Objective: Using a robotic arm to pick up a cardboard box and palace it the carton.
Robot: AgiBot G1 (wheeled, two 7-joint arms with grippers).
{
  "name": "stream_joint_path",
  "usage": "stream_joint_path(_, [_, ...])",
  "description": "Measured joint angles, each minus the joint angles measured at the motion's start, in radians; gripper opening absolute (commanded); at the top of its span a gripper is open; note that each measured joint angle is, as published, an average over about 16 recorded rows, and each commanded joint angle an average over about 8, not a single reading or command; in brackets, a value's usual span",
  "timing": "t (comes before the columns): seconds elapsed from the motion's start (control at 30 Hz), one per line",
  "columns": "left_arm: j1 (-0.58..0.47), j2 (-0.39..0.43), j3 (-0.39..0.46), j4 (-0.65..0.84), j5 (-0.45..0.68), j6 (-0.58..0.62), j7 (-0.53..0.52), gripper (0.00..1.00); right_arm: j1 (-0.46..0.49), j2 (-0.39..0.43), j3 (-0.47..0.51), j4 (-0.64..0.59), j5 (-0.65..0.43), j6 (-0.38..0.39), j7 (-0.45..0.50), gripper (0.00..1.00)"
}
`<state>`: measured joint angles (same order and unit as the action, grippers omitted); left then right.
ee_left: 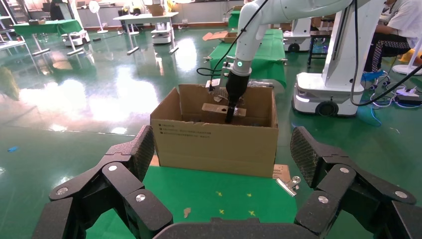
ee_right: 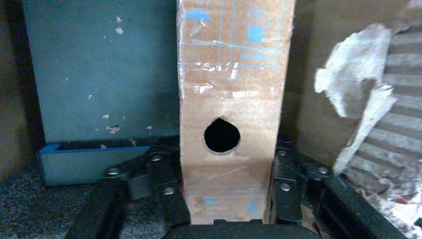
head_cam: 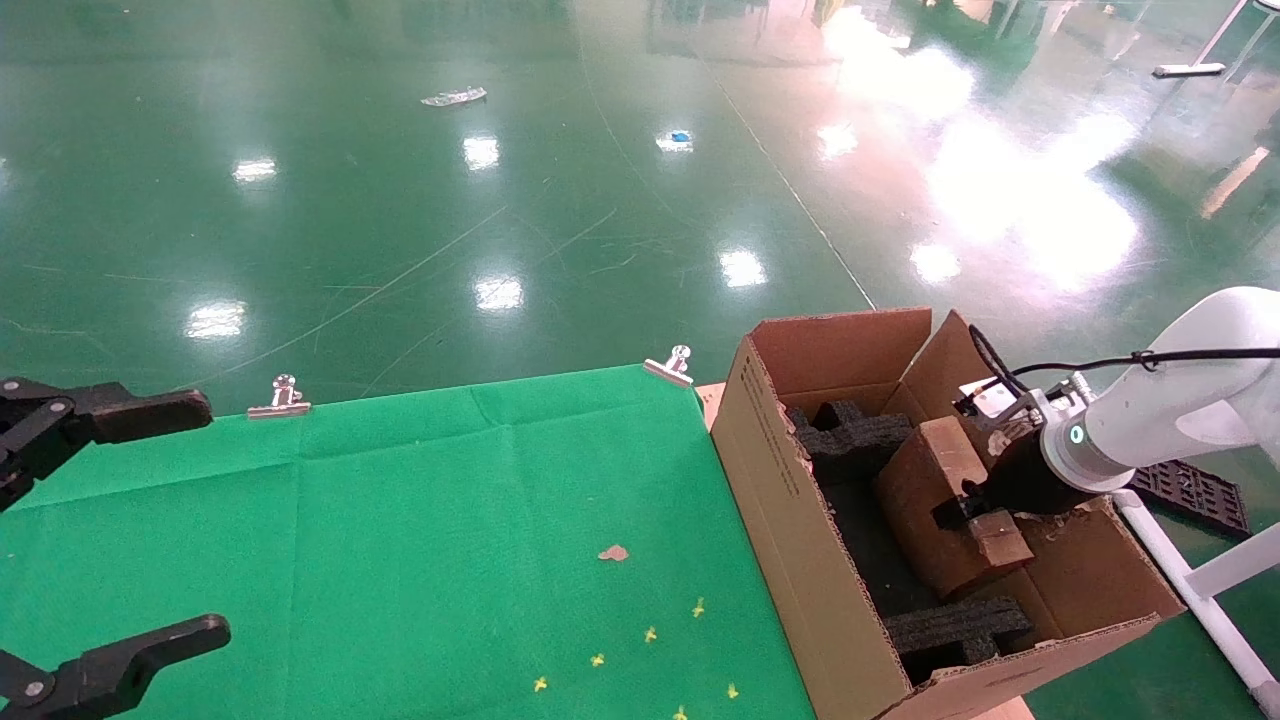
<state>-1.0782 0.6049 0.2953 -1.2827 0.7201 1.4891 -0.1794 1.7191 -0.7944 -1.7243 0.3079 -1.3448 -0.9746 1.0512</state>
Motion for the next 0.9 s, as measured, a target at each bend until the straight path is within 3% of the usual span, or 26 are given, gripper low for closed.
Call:
stream_joint_path(0.5, [0.000,0.000,0.001,0.000,-0.001,0.000,0.000,1.00,0.071,-0.011,0.026,-0.048,0.027,-0.032,-0.075,1.00])
stream_joint_path(0.9, [0.000,-0.001,0.001,0.000,-0.001,-0.001,0.001,1.00,0.325,0.101,0.093,0.115,0.064,-0.053,-0.201,1.00])
